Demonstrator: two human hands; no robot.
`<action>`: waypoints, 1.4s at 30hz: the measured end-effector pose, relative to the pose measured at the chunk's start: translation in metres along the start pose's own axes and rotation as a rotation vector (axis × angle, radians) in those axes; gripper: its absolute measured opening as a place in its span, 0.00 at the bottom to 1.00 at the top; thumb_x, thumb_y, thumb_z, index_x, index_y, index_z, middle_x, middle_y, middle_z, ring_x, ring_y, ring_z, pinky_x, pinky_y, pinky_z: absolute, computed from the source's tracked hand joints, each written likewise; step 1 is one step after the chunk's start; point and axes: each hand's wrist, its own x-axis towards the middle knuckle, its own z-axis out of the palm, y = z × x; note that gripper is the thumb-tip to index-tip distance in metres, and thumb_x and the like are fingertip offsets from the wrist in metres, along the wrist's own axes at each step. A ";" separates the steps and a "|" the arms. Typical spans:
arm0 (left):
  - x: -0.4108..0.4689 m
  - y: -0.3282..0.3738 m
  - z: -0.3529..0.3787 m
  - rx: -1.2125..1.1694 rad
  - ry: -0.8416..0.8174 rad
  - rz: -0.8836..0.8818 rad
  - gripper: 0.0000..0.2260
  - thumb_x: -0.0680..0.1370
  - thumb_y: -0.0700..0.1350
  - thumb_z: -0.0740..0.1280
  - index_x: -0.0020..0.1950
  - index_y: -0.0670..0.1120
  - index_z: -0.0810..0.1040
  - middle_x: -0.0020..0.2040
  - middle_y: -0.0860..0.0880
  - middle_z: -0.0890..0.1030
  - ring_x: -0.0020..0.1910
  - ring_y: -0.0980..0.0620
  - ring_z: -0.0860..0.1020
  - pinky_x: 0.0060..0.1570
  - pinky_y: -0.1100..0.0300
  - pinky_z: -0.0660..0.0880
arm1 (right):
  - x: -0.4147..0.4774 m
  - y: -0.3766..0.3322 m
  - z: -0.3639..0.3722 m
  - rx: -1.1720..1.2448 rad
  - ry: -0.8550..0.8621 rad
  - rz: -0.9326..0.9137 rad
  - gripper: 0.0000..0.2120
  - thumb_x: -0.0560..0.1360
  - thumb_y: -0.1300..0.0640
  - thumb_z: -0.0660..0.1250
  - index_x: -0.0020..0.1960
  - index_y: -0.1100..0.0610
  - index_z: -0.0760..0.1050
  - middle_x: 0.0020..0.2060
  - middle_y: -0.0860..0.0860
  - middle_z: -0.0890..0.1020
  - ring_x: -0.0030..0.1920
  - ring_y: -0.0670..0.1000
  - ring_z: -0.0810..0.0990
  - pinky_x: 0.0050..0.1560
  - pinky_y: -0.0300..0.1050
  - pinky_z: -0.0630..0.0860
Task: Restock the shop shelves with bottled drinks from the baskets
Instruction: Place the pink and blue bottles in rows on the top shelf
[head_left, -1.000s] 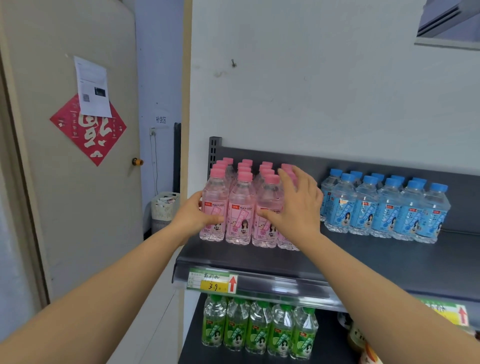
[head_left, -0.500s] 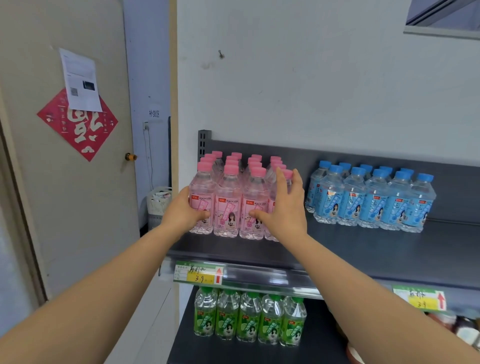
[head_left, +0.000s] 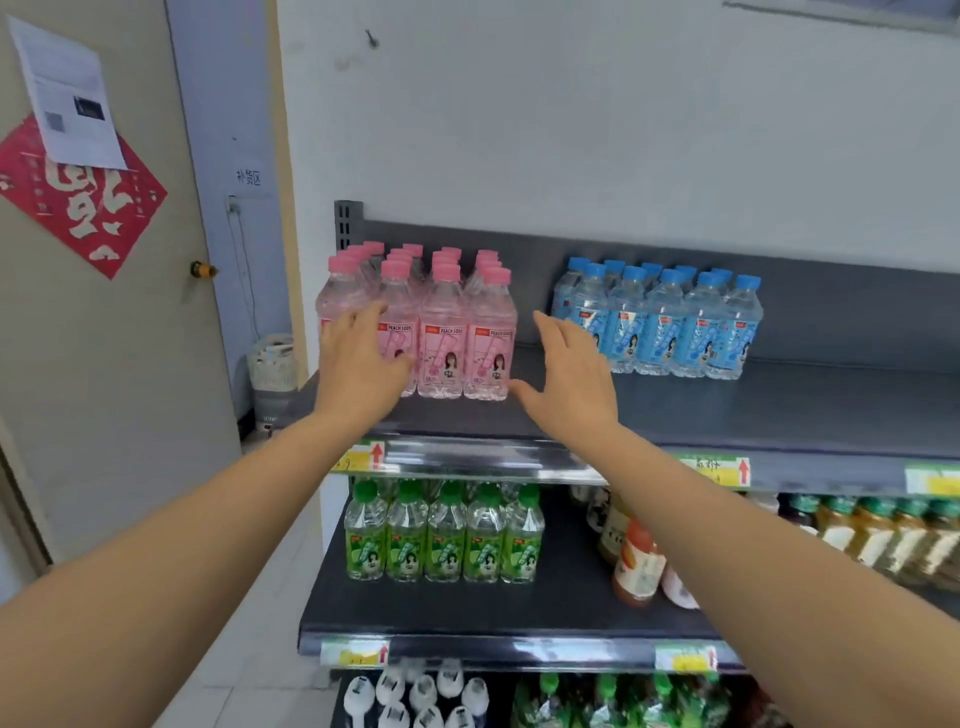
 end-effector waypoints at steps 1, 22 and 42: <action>-0.005 0.008 0.004 -0.004 -0.039 0.036 0.27 0.75 0.46 0.69 0.73 0.48 0.64 0.68 0.44 0.69 0.69 0.44 0.64 0.68 0.47 0.62 | -0.008 0.006 -0.008 -0.028 -0.011 0.011 0.37 0.74 0.46 0.69 0.76 0.54 0.56 0.70 0.54 0.66 0.71 0.55 0.62 0.69 0.52 0.63; -0.215 0.135 0.180 -0.075 -0.755 0.454 0.16 0.75 0.46 0.68 0.63 0.47 0.75 0.56 0.47 0.75 0.59 0.45 0.71 0.56 0.52 0.71 | -0.281 0.179 -0.124 -0.397 -0.398 0.612 0.23 0.74 0.45 0.67 0.66 0.52 0.71 0.59 0.53 0.75 0.63 0.56 0.70 0.58 0.53 0.73; -0.367 0.201 0.367 0.092 -1.182 0.565 0.17 0.77 0.49 0.66 0.66 0.48 0.73 0.55 0.48 0.74 0.59 0.46 0.70 0.56 0.51 0.72 | -0.436 0.337 -0.096 -0.262 -0.734 0.986 0.22 0.75 0.45 0.65 0.66 0.53 0.71 0.61 0.55 0.73 0.64 0.58 0.69 0.60 0.52 0.72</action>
